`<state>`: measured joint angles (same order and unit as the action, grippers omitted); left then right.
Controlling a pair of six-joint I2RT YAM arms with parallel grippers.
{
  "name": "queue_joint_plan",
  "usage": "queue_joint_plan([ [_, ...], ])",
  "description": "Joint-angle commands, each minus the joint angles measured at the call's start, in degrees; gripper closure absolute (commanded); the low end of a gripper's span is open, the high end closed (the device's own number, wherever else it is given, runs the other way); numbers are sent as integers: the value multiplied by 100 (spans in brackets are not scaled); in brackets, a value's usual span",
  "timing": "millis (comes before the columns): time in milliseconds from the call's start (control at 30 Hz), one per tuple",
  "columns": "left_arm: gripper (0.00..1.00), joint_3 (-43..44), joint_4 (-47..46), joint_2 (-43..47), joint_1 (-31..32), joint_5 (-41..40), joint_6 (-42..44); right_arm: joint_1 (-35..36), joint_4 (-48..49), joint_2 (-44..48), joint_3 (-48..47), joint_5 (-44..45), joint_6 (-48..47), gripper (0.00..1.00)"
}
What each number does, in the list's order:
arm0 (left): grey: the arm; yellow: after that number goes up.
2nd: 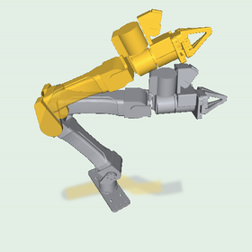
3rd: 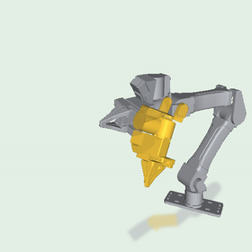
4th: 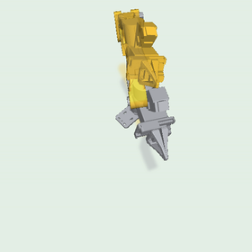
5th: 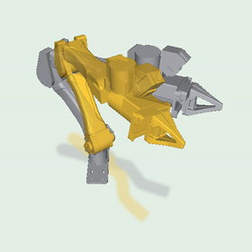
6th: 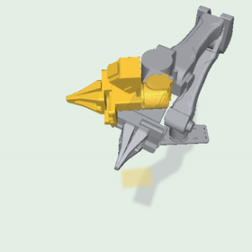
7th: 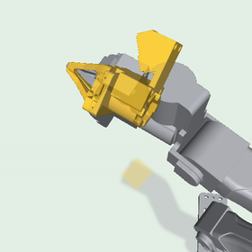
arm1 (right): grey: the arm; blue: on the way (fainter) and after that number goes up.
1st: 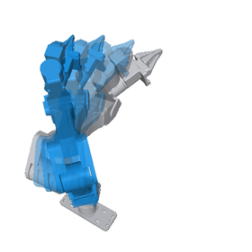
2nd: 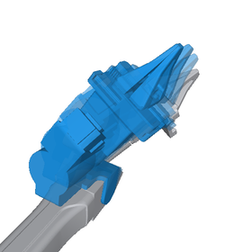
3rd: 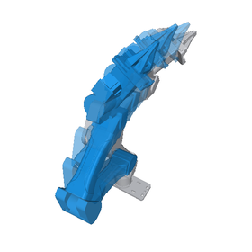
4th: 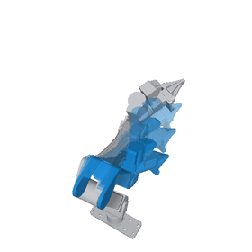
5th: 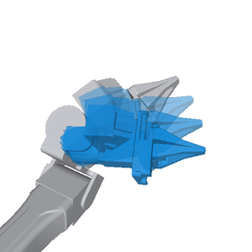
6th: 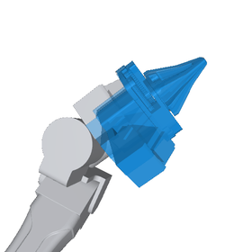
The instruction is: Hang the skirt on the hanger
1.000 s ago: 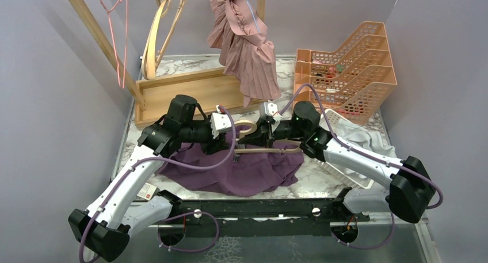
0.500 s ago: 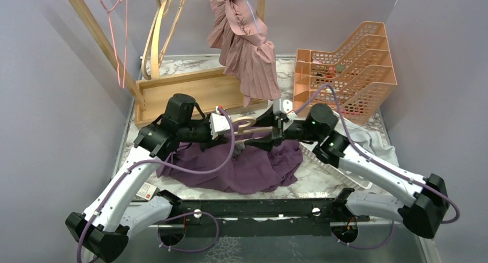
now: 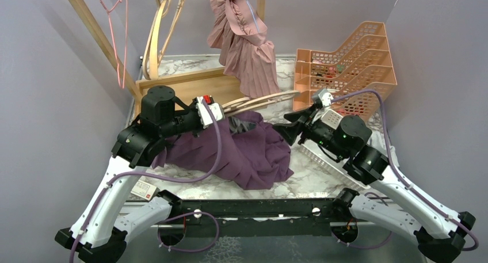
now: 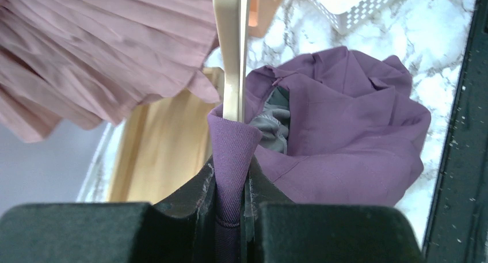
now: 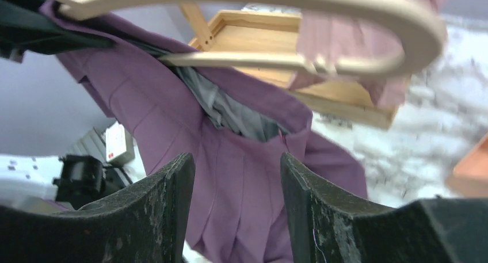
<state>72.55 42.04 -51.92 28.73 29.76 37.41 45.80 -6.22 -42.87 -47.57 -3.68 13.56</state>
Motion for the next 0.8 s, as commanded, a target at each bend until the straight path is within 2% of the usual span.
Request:
queue_joint_plan([
  [0,100,467,-456,-107,-24,-41,214,25,-894,212,203,1288,1768,40],
  [167,100,721,-464,-138,-23,219,202,24,-1226,-308,76,1798,3531,39],
  [267,100,699,-469,-139,-25,292,152,25,-1217,-953,-329,1640,4199,35],
  [433,100,612,-545,-110,-25,350,43,25,-1670,-2065,-1121,1483,5391,37],
  [567,100,559,-557,-8,-23,244,-4,25,-2016,-2510,-1172,2075,6082,38],
  [767,100,541,-565,223,-21,5,-23,25,-2036,-2807,-1021,2154,6191,41],
])
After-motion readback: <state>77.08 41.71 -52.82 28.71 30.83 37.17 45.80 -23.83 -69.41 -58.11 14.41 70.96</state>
